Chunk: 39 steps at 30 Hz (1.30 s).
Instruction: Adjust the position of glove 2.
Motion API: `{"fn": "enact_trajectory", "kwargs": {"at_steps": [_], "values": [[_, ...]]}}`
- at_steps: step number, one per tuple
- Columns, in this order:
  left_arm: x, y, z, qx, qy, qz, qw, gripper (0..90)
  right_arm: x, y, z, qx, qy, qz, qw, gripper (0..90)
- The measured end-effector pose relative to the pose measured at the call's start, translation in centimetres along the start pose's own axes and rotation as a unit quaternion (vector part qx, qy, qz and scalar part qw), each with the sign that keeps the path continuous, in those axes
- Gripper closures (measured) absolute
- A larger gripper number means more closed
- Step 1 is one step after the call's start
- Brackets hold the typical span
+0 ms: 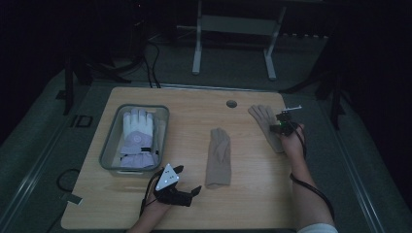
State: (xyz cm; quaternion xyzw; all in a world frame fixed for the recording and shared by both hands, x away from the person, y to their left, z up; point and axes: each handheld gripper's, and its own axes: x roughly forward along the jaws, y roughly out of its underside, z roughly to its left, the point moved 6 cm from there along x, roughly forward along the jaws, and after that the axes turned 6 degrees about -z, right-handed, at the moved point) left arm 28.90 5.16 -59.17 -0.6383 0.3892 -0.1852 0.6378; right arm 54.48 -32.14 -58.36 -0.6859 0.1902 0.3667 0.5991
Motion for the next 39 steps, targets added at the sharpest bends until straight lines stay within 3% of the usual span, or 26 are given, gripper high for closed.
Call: {"fn": "enact_trajectory", "kwargs": {"at_steps": [5, 12, 19, 24, 32, 39], "values": [[0.0, 0.0, 0.1, 0.000, -0.001, -0.001, 1.0000, 2.8, -0.5, -0.3, 0.2, 0.006, 0.000, -0.002, 1.0000, 82.0], [0.0, -0.1, 0.1, 0.000, -0.002, -0.002, 1.0000, 2.8, -2.0, -1.2, 1.0, 0.032, -0.008, -0.025, 0.9991, 82.1], [0.0, 0.0, 0.1, 0.002, -0.005, 0.001, 1.0000, 2.8, -4.7, -1.9, 1.9, 0.056, -0.004, -0.064, 0.9963, 82.1], [0.1, -0.1, 0.1, 0.004, -0.004, 0.001, 1.0000, 2.8, -7.1, -1.6, 2.3, 0.059, 0.007, -0.087, 0.9944, 82.1], [0.0, -0.2, 0.2, 0.003, -0.008, -0.003, 1.0000, 2.8, -10.5, 0.5, 2.0, 0.101, 0.010, -0.110, 0.9888, 82.0], [-0.1, -0.3, 0.2, 0.004, -0.010, -0.006, 0.9999, 2.8, -12.2, 3.9, 2.4, 0.113, 0.011, -0.102, 0.9883, 82.0]]}}
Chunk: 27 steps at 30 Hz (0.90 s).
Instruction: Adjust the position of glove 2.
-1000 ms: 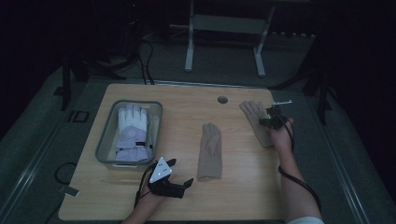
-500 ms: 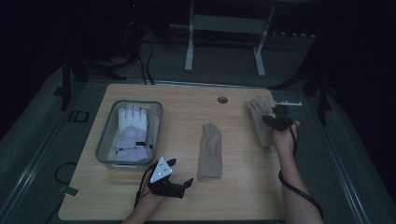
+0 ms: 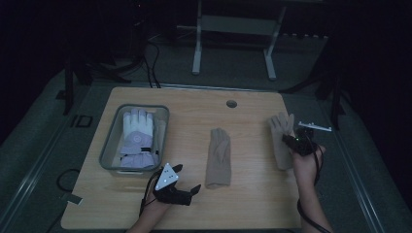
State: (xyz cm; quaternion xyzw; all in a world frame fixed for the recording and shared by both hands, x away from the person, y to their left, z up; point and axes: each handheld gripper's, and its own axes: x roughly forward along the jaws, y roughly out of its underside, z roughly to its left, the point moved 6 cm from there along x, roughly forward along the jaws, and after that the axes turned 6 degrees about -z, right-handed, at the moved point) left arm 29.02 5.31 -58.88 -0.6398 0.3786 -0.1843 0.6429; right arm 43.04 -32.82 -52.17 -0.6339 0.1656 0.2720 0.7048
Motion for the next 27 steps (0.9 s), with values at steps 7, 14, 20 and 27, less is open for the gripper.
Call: {"fn": "enact_trajectory", "kwargs": {"at_steps": [7, 14, 20, 27], "values": [[0.0, -0.1, 0.1, 0.001, -0.002, -0.001, 1.0000, 2.8, -1.9, 2.3, 0.9, -0.006, -0.002, 0.004, 1.0000, 81.8], [-0.1, -0.2, 0.0, 0.002, -0.002, -0.003, 1.0000, 2.8, -2.4, 5.6, 1.2, -0.007, 0.003, 0.020, 0.9998, 81.5], [-0.1, -0.2, -0.1, 0.002, 0.000, -0.003, 1.0000, 2.8, -1.8, 8.1, 0.9, 0.007, 0.009, 0.038, 0.9992, 79.6], [0.0, -0.1, -0.1, 0.001, 0.001, -0.003, 1.0000, 2.8, -1.2, 9.5, 0.8, 0.001, 0.001, 0.052, 0.9986, 64.8]]}}
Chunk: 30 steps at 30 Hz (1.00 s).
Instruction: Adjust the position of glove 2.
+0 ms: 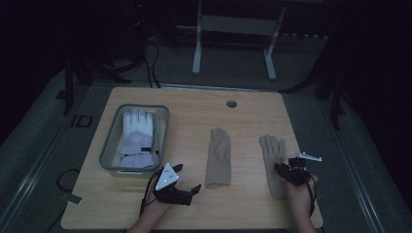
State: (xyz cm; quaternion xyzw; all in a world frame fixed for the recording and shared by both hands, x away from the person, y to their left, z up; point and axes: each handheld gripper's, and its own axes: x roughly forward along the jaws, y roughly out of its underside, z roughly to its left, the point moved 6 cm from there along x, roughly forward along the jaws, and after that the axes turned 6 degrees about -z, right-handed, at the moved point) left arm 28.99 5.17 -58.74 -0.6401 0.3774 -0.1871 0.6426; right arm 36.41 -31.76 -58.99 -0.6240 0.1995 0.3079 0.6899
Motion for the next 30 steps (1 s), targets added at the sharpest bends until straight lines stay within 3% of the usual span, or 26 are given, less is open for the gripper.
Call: {"fn": "enact_trajectory", "kwargs": {"at_steps": [4, 9, 11, 13, 17, 19, 21, 23, 25, 26, 27, 30], "values": [[0.0, 0.0, 0.0, 0.000, 0.001, -0.001, 1.0000, 2.8, -0.1, -0.2, 0.2, -0.016, -0.006, 0.003, 0.9998, 46.9], [0.0, 0.0, 0.1, 0.000, 0.001, 0.000, 1.0000, 2.8, -1.0, -0.8, 0.3, -0.042, -0.047, 0.014, 0.9979, 21.9], [0.0, 0.0, 0.0, 0.000, 0.002, 0.000, 1.0000, 2.8, -1.2, -1.1, 0.2, -0.042, -0.064, 0.013, 0.9969, 17.8], [0.0, 0.0, 0.0, 0.000, 0.003, 0.000, 1.0000, 2.8, -1.3, -1.2, 0.1, -0.067, -0.074, 0.030, 0.9945, 14.3], [0.0, 0.0, 0.0, -0.002, 0.003, -0.002, 1.0000, 2.8, -1.3, -1.5, 0.1, -0.125, -0.116, 0.033, 0.9848, 15.2], [0.0, 0.0, 0.0, -0.001, 0.003, -0.001, 1.0000, 2.8, -1.4, -1.7, 0.1, -0.141, -0.145, 0.030, 0.9790, 15.1], [0.0, 0.0, 0.1, -0.002, 0.004, 0.000, 1.0000, 2.8, -1.4, -2.0, 0.0, -0.153, -0.156, 0.027, 0.9755, 14.1], [0.1, 0.0, 0.1, 0.000, 0.004, 0.000, 1.0000, 2.8, -1.1, -2.2, -0.1, -0.161, -0.135, 0.020, 0.9774, 13.4], [0.1, 0.0, 0.1, 0.000, 0.003, 0.000, 1.0000, 2.8, -0.9, -2.2, 0.1, -0.177, -0.131, 0.018, 0.9753, 9.8], [0.1, 0.0, 0.1, 0.001, 0.003, 0.000, 1.0000, 2.8, -0.6, -2.0, 0.2, -0.173, -0.135, 0.025, 0.9753, 9.8], [0.0, 0.0, 0.1, 0.001, 0.004, 0.000, 1.0000, 2.8, -0.4, -1.7, 0.4, -0.179, -0.146, 0.033, 0.9723, 9.8], [0.1, 0.0, 0.1, 0.002, 0.004, 0.001, 1.0000, 2.8, 0.4, -1.6, 0.2, -0.192, -0.125, 0.033, 0.9728, 23.1]]}}
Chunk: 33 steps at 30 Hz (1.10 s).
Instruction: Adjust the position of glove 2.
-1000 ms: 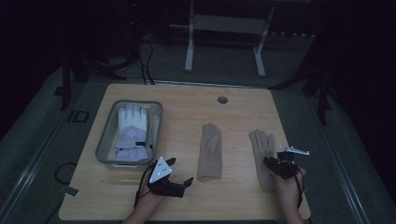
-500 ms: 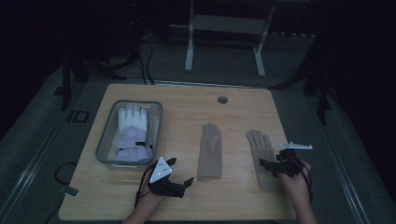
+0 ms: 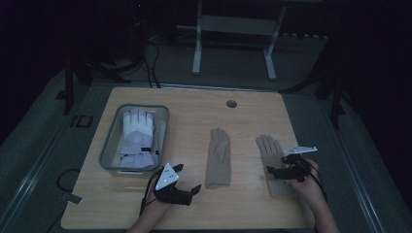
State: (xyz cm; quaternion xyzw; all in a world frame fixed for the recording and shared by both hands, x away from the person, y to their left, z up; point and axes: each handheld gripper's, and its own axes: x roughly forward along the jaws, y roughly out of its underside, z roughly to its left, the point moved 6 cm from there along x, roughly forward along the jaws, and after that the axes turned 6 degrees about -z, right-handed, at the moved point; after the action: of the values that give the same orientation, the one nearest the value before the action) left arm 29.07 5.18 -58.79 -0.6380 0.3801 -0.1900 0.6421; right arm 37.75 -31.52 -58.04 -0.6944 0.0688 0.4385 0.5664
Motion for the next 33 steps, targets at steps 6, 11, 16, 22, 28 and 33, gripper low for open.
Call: {"fn": "enact_trajectory", "kwargs": {"at_steps": [6, 11, 16, 22, 28, 33], "values": [[0.0, 0.0, 0.0, 0.003, 0.001, 0.001, 1.0000, 2.8, 1.1, 0.3, -1.1, -0.001, 0.035, 0.012, 0.9993, 42.3], [0.0, 0.0, -0.1, 0.007, 0.000, 0.001, 1.0000, 2.8, 1.2, 0.3, -0.9, -0.002, 0.063, 0.013, 0.9979, 56.9], [-0.1, 0.0, -0.1, 0.005, -0.001, -0.002, 1.0000, 2.8, 1.3, 0.1, -0.3, 0.022, 0.094, 0.010, 0.9952, 76.6], [-0.1, -0.1, 0.0, 0.005, -0.003, -0.004, 1.0000, 2.8, 1.3, -0.1, -0.3, 0.062, 0.114, 0.002, 0.9916, 80.9], [-0.1, -0.1, 0.0, 0.005, -0.003, -0.003, 1.0000, 2.8, 0.6, -1.5, 0.0, 0.084, 0.123, -0.012, 0.9888, 81.3], [-0.1, 0.0, 0.0, 0.005, -0.003, -0.003, 1.0000, 2.8, -0.6, -3.3, 0.6, 0.098, 0.126, -0.029, 0.9868, 81.3]]}}
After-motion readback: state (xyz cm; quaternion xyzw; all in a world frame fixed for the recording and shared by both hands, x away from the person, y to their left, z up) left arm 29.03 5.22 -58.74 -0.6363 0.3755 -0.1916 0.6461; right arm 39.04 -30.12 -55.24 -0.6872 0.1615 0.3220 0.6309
